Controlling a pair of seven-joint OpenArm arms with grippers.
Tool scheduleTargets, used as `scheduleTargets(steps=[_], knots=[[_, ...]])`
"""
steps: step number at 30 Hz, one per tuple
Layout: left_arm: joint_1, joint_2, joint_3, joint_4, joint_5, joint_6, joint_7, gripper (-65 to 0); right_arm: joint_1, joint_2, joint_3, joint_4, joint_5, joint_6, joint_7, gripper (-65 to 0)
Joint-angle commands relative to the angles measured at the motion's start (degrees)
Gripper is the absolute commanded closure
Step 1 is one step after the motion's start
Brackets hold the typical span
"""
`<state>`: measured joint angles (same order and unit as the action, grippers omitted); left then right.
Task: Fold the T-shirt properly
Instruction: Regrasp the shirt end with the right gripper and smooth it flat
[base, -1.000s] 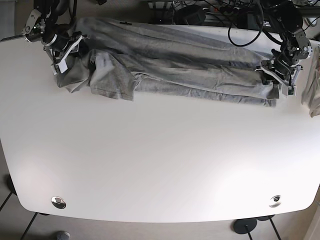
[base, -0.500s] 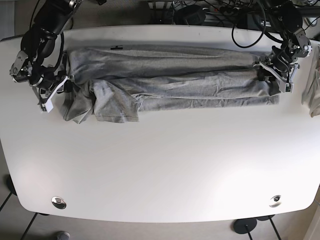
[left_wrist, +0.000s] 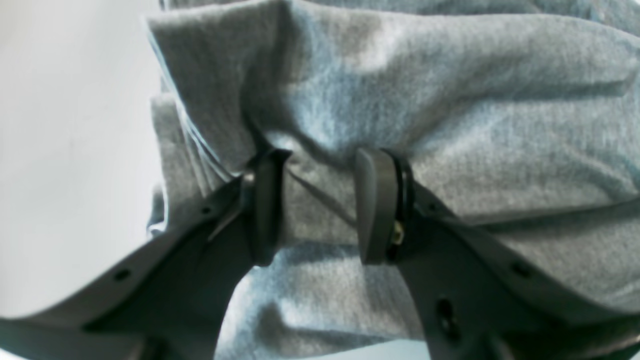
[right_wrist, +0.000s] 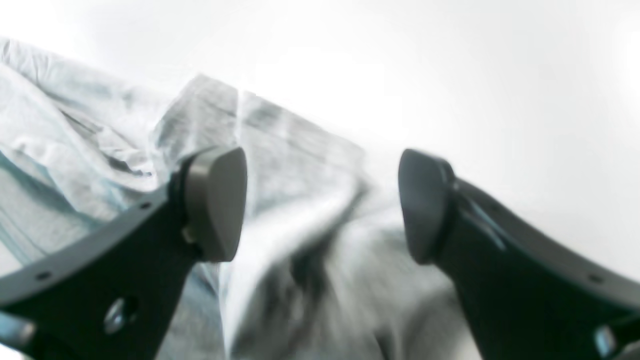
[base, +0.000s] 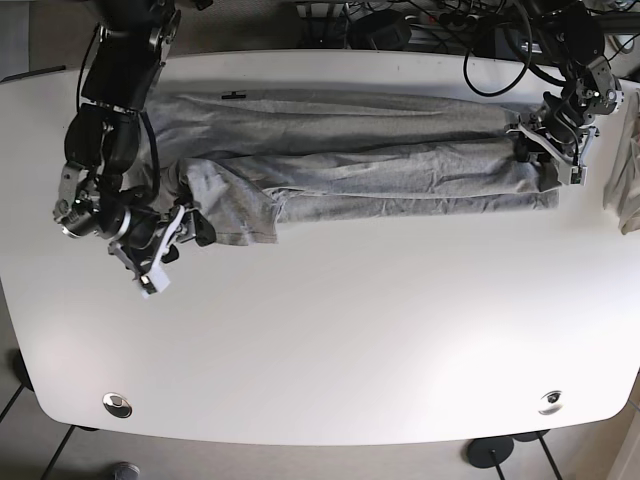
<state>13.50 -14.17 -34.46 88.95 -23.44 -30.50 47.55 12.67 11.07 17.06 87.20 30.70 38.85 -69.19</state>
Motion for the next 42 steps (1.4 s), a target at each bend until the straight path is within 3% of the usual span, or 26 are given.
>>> scheduleTargets(steps=[1,4,9,18,19,23,28,31,35,42], knots=[[-0.2,-0.8,-0.1,0.6,-0.3,0.0,-0.3,-22.4,2.3,0.7,-2.0,-1.2,-1.3,-0.92,5.1,-45.3],[-0.2,-0.8,-0.1,0.6,-0.3,0.0,-0.2,-22.4,4.1,0.8,-5.1,-5.3,-5.3,-1.0,8.9,-45.3],[-0.1,-0.8,-0.1,0.6,-0.3,0.0,-0.2,-22.4,4.8,0.4,-5.3,-12.2,-11.5,-1.0,14.1,-45.3],[-0.3,-0.8,0.0,0.6,-0.3,0.0,-0.2,-22.4,2.9,0.2,-5.1,-15.9,-11.6,-0.83,15.7,-43.3],[-0.3,-0.8,0.0,0.6,-0.3,0.0,-0.2,-22.4,2.9,0.1,-5.1,-15.9,-11.6,-0.74,15.7,-39.0],[-0.3,-0.8,0.0,0.6,-0.3,0.0,-0.2,-22.4,2.8,-0.9,-2.8,-15.6,-11.6,-0.56,15.3,-2.4],[-0.1,-0.8,0.0,0.6,-0.3,-0.1,-0.2,-22.4,-0.6,-1.0,-1.8,-3.6,-9.5,-1.09,15.1,-2.2],[0.0,-0.8,0.0,-0.2,-0.2,-0.2,-0.2,-22.4,-3.4,-0.7,-1.6,5.1,-5.5,-1.71,10.3,-2.2],[-0.2,-0.8,0.0,-2.5,-0.2,-0.3,-0.4,-22.4,-8.2,-2.2,5.5,14.8,0.5,-6.28,3.9,-2.2],[-0.2,-0.9,0.0,-2.8,-0.2,-0.4,-0.4,-22.4,-16.6,-2.6,13.4,20.3,2.5,-7.16,1.6,-2.1]])
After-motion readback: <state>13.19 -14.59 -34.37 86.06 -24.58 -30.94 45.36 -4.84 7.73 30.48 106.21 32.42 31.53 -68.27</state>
